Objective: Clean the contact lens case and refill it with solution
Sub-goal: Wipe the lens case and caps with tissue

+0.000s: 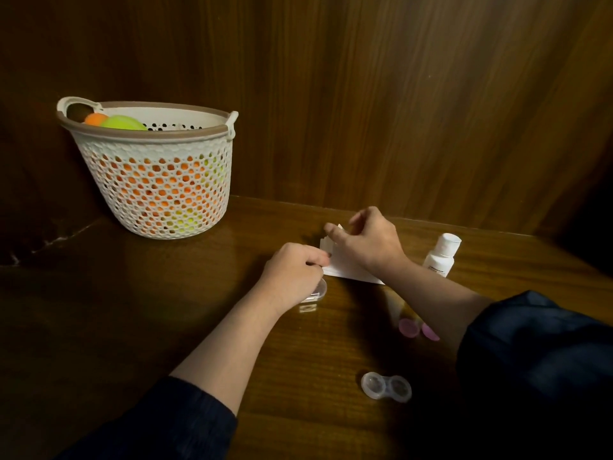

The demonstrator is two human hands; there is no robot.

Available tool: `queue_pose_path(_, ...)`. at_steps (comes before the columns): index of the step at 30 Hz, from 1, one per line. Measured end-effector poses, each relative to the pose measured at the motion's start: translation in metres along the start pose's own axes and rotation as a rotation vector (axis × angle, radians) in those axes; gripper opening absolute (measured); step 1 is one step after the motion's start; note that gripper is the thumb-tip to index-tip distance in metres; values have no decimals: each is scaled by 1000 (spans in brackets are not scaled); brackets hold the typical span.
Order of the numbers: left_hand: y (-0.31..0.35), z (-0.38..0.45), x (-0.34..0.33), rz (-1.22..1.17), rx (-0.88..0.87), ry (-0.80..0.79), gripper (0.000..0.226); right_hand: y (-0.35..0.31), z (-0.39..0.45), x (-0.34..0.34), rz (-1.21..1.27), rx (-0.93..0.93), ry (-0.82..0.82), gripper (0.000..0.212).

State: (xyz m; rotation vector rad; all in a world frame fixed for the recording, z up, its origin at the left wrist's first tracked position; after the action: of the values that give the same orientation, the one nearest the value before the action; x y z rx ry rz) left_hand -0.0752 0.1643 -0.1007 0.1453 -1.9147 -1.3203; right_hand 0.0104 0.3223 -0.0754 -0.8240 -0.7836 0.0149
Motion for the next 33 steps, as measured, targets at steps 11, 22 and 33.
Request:
queue_pose_path(11, 1, -4, 1, 2, -25, 0, 37, 2, 1, -2, 0, -19, -38, 21)
queue_pose_path(22, 11, -10, 3, -174, -10, -52, 78, -32, -16, 22, -379, 258, -45, 24)
queue_pose_path(33, 5, -9, -9, -46, 42, -148, 82, -66, -39, 50, -127, 445, 148, 10)
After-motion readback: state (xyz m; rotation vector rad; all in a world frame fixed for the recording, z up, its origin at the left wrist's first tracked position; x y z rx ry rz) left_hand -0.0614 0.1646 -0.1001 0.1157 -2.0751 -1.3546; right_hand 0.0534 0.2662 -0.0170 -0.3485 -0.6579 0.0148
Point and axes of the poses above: each hand's wrist, its own z-axis towards the middle knuckle, its own x-axis out of the back of the hand, y = z × x, the point moved 8 cm from there along z, towards the middle knuckle, and after that the axes turned 14 degrees about x, right-handed, at the moved point
